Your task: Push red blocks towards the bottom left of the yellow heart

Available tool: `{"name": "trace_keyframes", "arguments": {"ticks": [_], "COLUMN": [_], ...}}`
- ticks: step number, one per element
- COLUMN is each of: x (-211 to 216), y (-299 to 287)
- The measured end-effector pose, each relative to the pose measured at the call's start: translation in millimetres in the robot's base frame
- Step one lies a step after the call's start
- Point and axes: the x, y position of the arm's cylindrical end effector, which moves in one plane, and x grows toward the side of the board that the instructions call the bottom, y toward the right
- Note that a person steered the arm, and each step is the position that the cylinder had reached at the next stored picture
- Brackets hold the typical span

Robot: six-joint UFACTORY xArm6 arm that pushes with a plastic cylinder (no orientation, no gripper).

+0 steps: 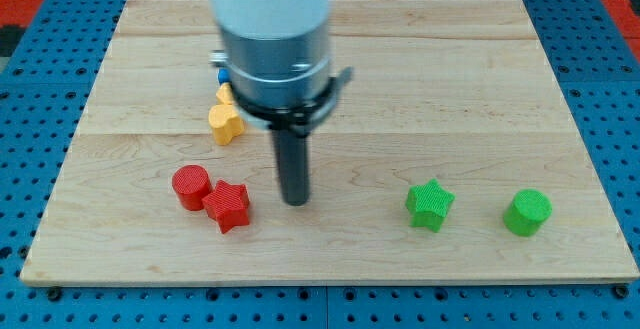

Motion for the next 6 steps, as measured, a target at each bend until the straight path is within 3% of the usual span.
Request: {"name": "trace_keyframes", "arguments": {"ticks": [2,4,6], "x": [24,33,45], "y": [-26,-108,-115]}}
